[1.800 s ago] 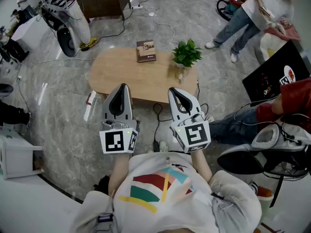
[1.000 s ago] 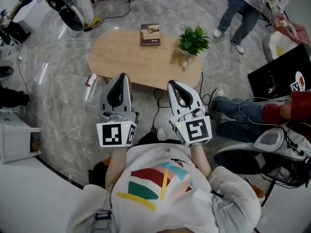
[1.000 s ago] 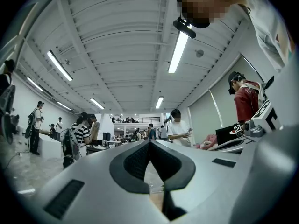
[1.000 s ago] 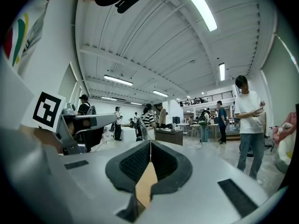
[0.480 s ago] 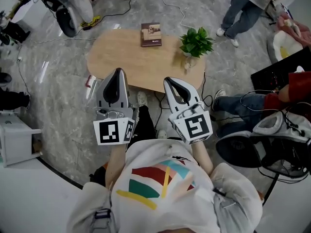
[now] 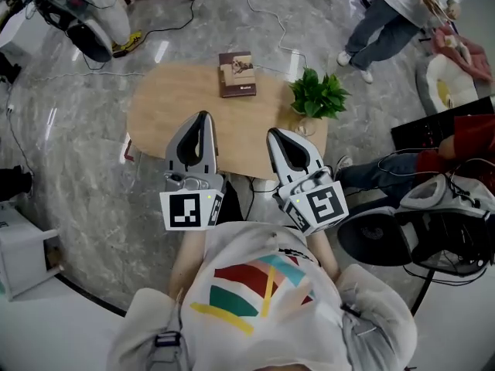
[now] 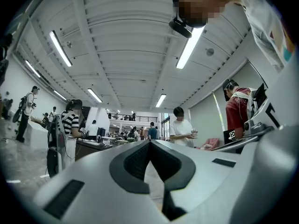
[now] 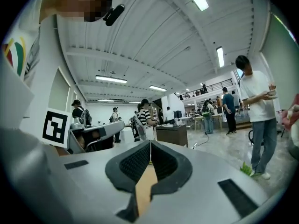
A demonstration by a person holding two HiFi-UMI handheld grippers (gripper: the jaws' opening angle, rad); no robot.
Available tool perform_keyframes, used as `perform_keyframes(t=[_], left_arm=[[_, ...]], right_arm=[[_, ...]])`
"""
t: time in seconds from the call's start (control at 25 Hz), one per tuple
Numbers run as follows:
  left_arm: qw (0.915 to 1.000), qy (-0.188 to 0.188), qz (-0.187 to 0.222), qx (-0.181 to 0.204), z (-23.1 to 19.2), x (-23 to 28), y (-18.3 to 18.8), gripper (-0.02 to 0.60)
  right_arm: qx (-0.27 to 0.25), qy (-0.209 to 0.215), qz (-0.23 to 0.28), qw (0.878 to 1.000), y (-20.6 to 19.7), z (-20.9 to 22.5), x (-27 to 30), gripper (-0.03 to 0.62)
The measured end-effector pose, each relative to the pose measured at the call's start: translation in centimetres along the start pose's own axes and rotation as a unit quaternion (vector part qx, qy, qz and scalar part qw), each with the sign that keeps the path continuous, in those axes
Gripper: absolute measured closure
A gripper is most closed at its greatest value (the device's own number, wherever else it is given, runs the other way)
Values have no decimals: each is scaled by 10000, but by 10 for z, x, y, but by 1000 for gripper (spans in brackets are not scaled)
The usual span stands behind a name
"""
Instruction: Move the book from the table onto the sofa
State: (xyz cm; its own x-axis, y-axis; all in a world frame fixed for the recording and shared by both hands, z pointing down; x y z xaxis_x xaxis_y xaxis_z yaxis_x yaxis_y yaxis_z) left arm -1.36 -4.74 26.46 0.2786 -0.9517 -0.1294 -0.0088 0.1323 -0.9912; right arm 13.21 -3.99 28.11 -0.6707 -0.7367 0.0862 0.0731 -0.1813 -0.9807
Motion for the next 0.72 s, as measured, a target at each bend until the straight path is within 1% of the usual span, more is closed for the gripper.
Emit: perform_keyframes(t=[0.12,0.24,0.4,0.52,0.6,0.72], left_arm=[[9999,-50,-72,-129,-46,32,5,575],[9998,-102,-131,-127,-90,61,9,575],[9993,-115,-270,-227,-134,92,-8,575],[9983,-102,-443,-363,-154,116,-26,574],[9976,-127,-545,-411,-159,130,-36,575],[9974,-156,-572,-413,-162,153,-50,575]], right_arm=[[242,75,-182,9995,13,-6,54,579],[445,121,-209,9987,27,-5,105,579],[906,104,-170,9957,31,12,153,579],[1052,-54,-248,9941,30,32,175,578],[1069,-159,-282,9937,30,47,185,577],[1162,-205,-229,9927,28,75,205,577]])
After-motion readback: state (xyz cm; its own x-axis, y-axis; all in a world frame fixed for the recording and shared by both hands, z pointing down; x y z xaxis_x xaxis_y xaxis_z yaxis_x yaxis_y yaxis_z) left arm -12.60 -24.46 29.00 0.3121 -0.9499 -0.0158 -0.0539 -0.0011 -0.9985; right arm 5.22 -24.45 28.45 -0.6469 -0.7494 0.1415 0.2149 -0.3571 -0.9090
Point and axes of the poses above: the fingertips, and each gripper's own axes: x forward along the fingers, z to its right, y out of its top, the point moved 3 cm from there along -x, backward along the fingers, and after that the axes turned 4 degrees about x, right-handed, at the moved point
